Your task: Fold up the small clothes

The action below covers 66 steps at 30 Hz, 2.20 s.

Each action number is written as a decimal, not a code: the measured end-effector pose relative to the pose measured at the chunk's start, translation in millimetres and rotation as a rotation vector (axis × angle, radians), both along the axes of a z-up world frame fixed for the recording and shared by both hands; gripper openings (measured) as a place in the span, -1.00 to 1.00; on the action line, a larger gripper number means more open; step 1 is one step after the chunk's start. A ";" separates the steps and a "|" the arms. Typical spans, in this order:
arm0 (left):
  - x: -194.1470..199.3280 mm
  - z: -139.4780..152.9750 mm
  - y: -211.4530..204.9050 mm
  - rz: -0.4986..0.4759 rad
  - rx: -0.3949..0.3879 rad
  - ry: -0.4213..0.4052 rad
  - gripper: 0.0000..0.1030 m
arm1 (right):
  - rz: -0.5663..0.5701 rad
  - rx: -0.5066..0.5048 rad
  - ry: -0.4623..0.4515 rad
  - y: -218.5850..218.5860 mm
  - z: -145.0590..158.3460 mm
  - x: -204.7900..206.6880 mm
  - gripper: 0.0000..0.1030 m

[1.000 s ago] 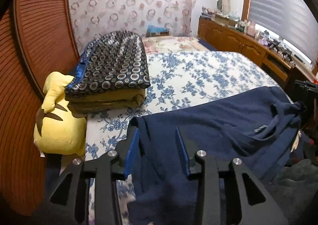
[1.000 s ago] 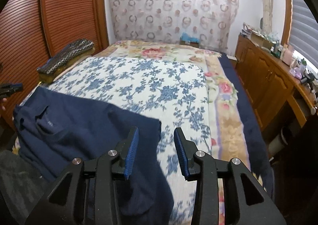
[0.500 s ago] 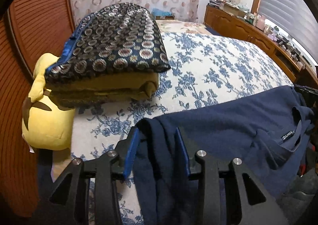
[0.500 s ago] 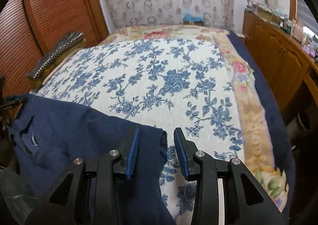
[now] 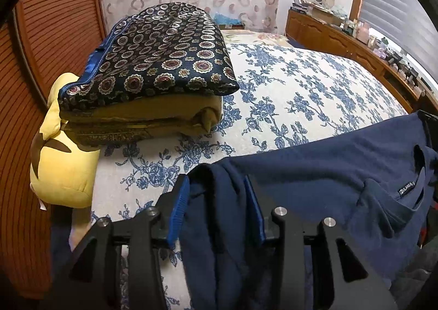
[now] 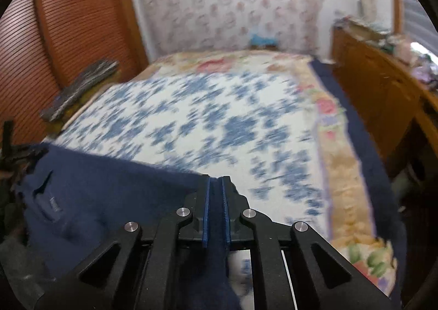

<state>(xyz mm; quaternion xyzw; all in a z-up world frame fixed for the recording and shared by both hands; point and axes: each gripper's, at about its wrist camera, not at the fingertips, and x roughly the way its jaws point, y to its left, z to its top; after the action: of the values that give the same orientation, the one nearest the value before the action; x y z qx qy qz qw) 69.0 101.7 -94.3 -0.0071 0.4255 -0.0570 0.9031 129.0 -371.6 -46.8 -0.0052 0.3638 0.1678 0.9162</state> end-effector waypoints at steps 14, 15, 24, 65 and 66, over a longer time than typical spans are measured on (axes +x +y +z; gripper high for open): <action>11.8 4.1 1.8 -0.055 0.008 0.074 -0.22 | -0.026 -0.087 -0.002 5.9 -1.9 3.8 -0.37; 13.6 4.8 2.5 -0.065 0.008 0.084 -0.21 | -0.032 -0.092 0.008 5.2 -3.4 6.0 -0.33; 22.7 5.8 7.5 -0.100 0.006 0.123 -0.20 | 0.023 -0.092 0.067 10.5 -18.0 11.9 -0.02; -93.0 125.2 -12.4 -0.120 -0.145 -0.322 -0.89 | 0.176 0.072 -0.074 14.6 56.9 -60.6 -0.84; -99.3 135.7 -13.2 -0.121 -0.150 -0.350 -0.89 | 0.173 0.067 -0.090 13.9 66.5 -65.7 -0.84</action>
<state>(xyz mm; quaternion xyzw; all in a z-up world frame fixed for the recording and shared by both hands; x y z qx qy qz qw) -30.3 88.5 41.4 -0.0386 0.2562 -0.1431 0.9552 63.3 -357.6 19.7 -0.0134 0.3148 0.2582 0.9133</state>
